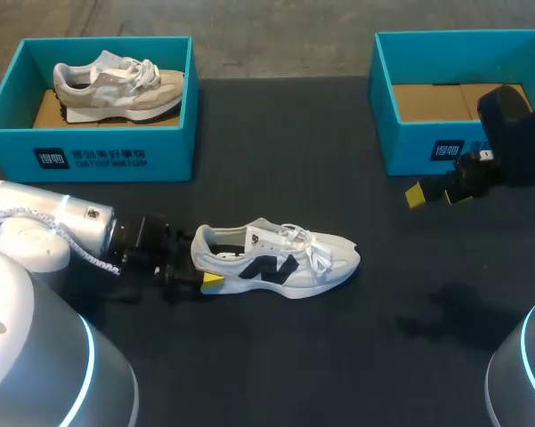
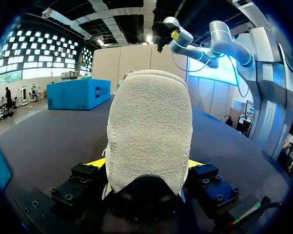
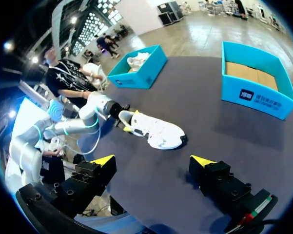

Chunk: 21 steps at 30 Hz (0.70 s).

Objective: Take the shoe out of the shoebox, open the shoe tongue, remove and reinsert the insole, then place the shoe into the shoebox

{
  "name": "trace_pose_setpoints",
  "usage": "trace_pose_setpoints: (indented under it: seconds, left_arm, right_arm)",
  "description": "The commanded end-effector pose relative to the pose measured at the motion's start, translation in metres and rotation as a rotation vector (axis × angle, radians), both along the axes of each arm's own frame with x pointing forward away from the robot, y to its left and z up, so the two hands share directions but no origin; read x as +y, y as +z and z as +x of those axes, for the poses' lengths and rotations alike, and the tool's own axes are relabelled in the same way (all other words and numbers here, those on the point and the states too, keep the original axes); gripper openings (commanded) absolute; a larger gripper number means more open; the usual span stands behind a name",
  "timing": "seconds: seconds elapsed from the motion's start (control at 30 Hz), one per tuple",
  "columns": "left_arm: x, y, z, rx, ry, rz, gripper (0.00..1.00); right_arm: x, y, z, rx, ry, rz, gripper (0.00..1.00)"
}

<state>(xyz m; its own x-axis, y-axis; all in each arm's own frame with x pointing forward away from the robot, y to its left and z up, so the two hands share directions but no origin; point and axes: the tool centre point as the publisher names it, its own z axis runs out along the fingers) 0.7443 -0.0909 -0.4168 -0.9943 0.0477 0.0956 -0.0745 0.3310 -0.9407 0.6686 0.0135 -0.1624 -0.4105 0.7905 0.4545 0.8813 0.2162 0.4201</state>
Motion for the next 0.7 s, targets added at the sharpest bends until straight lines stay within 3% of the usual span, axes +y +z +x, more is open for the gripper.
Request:
trace_pose_setpoints:
  seconds: [0.03, 0.3, 0.57, 0.7]
  left_arm:
    - [-0.003, -0.004, 0.002, 0.000, -0.001, 0.000, 0.00]
    - [-0.003, -0.004, 0.002, 0.000, -0.001, 0.000, 0.00]
    - [-0.003, -0.004, 0.002, 0.000, -0.001, 0.000, 0.00]
    - [-0.003, -0.004, 0.002, 0.000, -0.001, 0.000, 0.00]
  right_arm:
    - [0.032, -0.007, 0.001, -0.008, -0.081, -0.061, 1.00]
    - [0.083, -0.017, 0.000, 0.010, -0.184, -0.203, 1.00]
    - [0.121, -0.034, -0.004, 0.051, -0.171, -0.241, 1.00]
    - [0.133, -0.044, -0.007, 0.063, -0.099, -0.204, 1.00]
